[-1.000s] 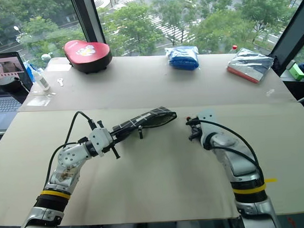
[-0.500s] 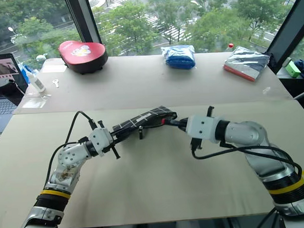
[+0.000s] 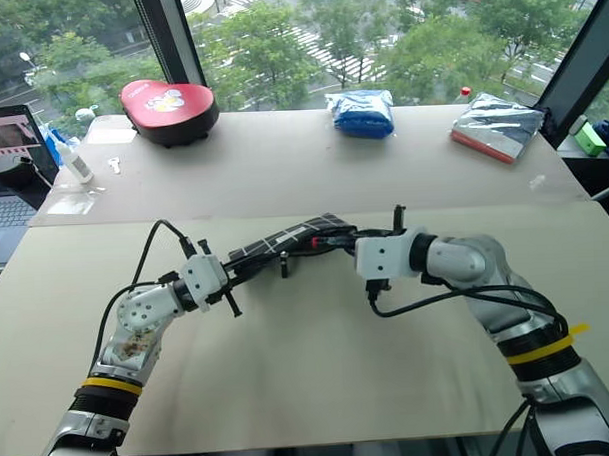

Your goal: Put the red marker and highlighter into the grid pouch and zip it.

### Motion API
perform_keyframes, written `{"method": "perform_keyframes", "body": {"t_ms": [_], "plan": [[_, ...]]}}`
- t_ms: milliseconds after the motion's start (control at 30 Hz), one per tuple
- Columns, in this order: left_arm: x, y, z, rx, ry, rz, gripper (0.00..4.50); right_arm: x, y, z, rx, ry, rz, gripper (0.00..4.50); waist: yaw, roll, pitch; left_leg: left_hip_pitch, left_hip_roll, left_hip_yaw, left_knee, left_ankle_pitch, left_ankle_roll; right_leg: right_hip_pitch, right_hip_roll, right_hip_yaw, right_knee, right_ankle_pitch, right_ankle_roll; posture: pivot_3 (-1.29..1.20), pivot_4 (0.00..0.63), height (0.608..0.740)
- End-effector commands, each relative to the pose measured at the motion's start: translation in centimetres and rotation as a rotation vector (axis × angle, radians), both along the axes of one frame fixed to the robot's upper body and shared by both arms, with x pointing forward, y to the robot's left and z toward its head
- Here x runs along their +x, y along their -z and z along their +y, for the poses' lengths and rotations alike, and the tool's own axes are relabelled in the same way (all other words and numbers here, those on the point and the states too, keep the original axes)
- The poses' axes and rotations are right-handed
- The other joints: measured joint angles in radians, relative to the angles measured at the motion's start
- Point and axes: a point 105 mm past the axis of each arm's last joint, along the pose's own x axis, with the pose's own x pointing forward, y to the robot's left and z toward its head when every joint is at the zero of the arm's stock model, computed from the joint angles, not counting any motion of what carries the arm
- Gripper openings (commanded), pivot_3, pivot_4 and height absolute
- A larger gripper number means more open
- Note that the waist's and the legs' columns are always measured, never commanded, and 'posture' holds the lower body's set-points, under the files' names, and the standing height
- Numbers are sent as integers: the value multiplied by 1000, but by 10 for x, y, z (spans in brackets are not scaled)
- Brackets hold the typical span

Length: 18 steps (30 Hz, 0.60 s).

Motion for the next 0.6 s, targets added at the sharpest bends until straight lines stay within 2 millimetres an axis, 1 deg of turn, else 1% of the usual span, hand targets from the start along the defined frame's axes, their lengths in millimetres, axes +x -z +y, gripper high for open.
{"method": "perform_keyframes", "body": {"t_ms": [33,133,267,433,500,600], "plan": [[-1,-12,-4,-9,18,-47,0,2,-10,13,-27,-62,-72,489,-1,0,0,0,0,0,0,0,0,0,0,0,0,0,0,0,150,740],[0,-12,-4,-9,20,-47,0,7,-11,23,-40,-86,-97,489,-2,0,0,0,0,0,0,0,0,0,0,0,0,0,0,0,150,740],[0,-14,-4,-11,21,-48,0,10,-8,46,-56,-153,-127,489,-5,0,0,0,0,1,0,0,0,-1,0,0,0,0,0,0,150,740],[1,-15,-4,-13,20,-48,0,7,-2,66,-50,-225,-126,489,-6,0,0,0,0,0,0,1,-1,-1,0,0,1,0,0,0,150,740],[0,-15,-4,-14,19,-49,0,2,4,78,-37,-265,-107,489,-9,0,0,-1,-1,0,0,1,-1,-1,0,0,1,0,0,0,150,740],[1,-15,-3,-13,16,-50,0,0,6,87,-6,-286,-74,489,-11,0,0,-1,-1,0,-1,1,-1,-1,0,0,1,0,0,0,150,740]]}}
